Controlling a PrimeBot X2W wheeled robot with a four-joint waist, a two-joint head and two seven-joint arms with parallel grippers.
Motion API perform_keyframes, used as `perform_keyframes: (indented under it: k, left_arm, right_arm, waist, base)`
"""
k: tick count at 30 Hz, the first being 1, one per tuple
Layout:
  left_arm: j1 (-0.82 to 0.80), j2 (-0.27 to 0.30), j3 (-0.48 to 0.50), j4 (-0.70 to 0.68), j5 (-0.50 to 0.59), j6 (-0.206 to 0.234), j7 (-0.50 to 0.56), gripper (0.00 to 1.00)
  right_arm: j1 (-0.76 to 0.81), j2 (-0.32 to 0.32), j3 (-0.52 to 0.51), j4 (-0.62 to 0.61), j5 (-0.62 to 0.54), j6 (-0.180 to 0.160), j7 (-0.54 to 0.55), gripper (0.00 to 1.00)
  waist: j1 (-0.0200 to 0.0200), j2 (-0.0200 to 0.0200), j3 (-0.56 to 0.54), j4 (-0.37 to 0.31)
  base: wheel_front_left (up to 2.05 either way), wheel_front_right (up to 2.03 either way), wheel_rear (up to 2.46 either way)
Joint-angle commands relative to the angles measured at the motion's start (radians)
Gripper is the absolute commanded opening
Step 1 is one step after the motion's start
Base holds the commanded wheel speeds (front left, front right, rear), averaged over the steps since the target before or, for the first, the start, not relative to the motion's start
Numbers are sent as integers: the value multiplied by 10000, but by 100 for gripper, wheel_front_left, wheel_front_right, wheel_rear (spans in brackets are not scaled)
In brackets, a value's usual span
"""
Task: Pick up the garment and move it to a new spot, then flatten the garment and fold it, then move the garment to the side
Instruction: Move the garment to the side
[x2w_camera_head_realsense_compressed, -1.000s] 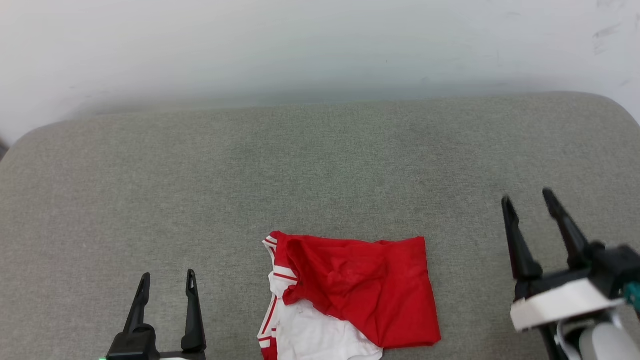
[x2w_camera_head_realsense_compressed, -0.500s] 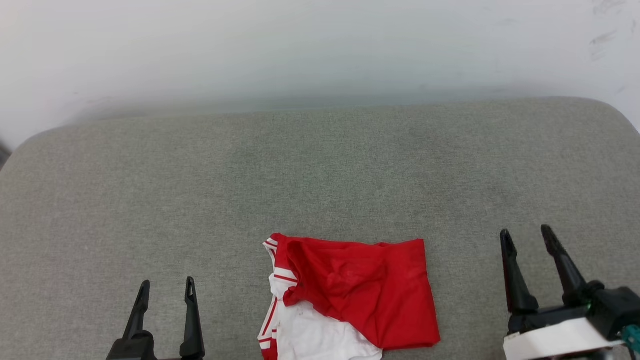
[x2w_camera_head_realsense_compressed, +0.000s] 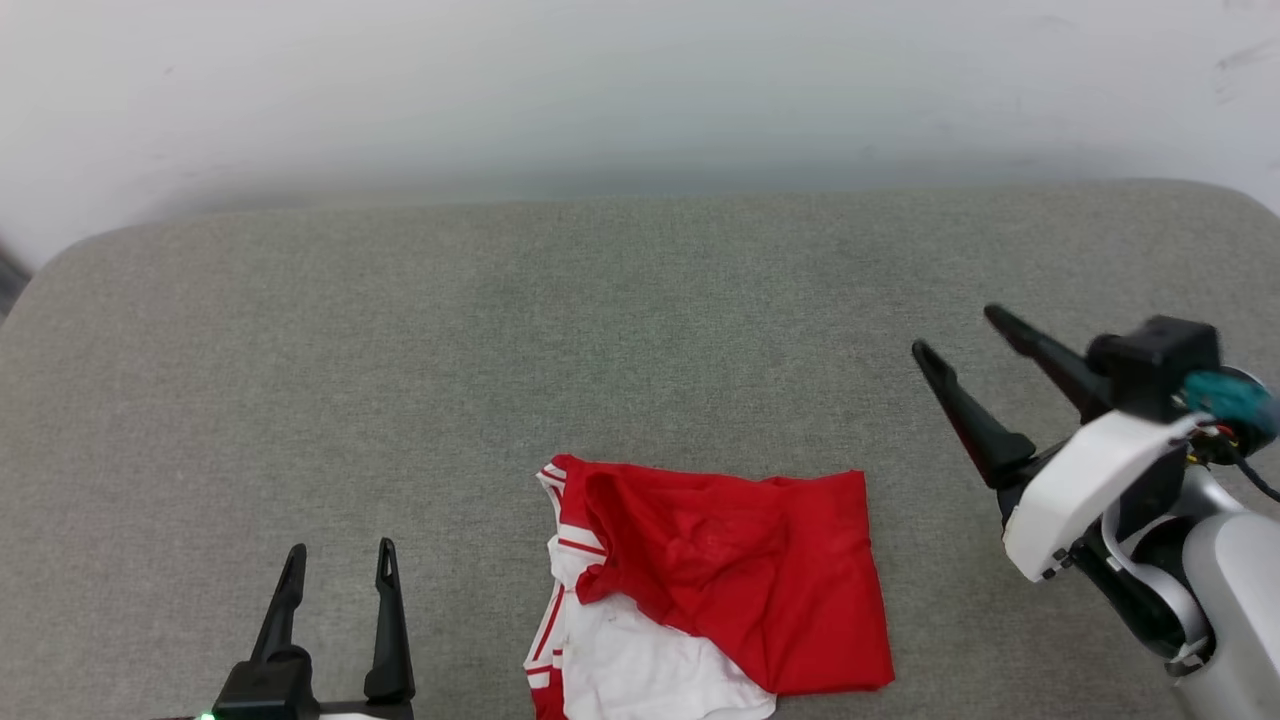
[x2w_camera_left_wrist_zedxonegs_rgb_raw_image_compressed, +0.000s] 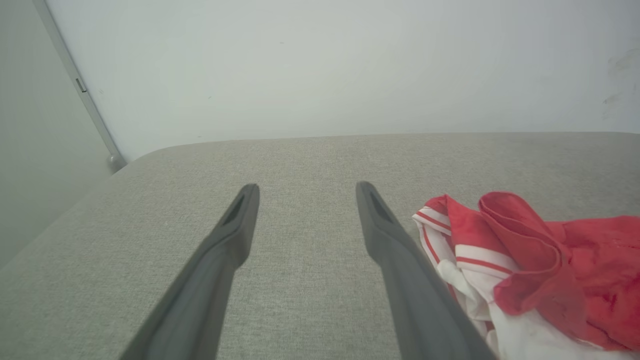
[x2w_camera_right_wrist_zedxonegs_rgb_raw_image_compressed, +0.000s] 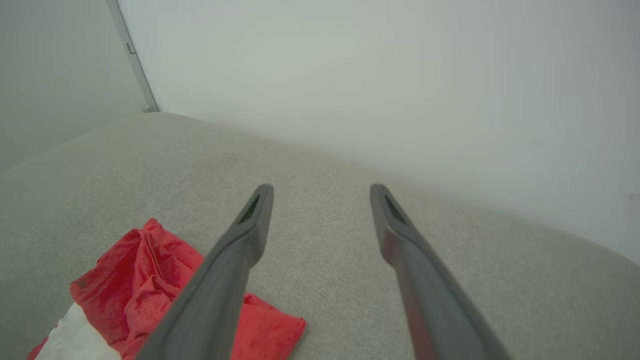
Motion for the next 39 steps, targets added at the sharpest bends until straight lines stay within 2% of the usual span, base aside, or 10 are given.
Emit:
perform_keyframes:
  k: [1, 7, 10, 13, 17, 27, 32, 33, 34, 39]
  left_arm:
    - [-155, -10, -7, 6, -31, -22, -46, 100]
    - [-385, -10, -24, 63, -84, -91, -46, 100]
    - [-523, -10, -35, 72, -94, -101, -46, 100]
    - [-663, -10, -22, 75, -123, -124, -45, 100]
    - [-907, -11, -73, 128, -117, -221, -46, 100]
    - [-1604, -8, -212, 247, -66, -409, -45, 100]
    - [-1847, -10, -194, 285, -132, -370, -45, 100]
    - [-1865, -11, -190, 296, -149, -355, -46, 100]
    - [-1884, -11, -179, 310, -163, -343, -46, 100]
    - [-1686, -11, -132, 405, -181, -283, -45, 100]
  right_arm:
    - [-161, -196, 137, 17, 212, -5, 326, 100]
    - [-666, -1381, 1148, 376, 3007, -5, 4087, 100]
    - [-577, -1530, 1259, 797, 4248, -5, 5361, 100]
    - [-490, -1507, 1393, 1132, 5069, -5, 6177, 100]
    - [-454, -1152, 1653, 1547, 5564, -4, 6416, 100]
    - [-886, -130, 2481, 2985, 5785, -8, 5810, 100]
    - [-855, -202, 3460, 3677, 5430, -28, 5783, 100]
    - [-877, -218, 3562, 3742, 5419, -33, 5634, 34]
    - [-935, -228, 3623, 3785, 5428, -59, 5480, 0]
    - [-1439, -515, 3815, 3611, 5607, -62, 4802, 0]
  waist:
    - [0, 0, 48, 35]
    - [0, 0, 324, 162]
    - [0, 0, 496, 232]
    - [0, 0, 719, 274]
    - [0, 0, 1034, 383]
    - [0, 0, 1857, 777]
    - [0, 0, 2094, 950]
    - [0, 0, 2106, 967]
    - [0, 0, 2106, 979]
    - [0, 0, 1824, 932]
  base:
    - [0, 0, 0]
    - [0, 0, 0]
    - [0, 0, 0]
    - [0, 0, 0]
    - [0, 0, 0]
    - [0, 0, 0]
    - [0, 0, 0]
    - [0, 0, 0]
    - [0, 0, 0]
    - [0, 0, 0]
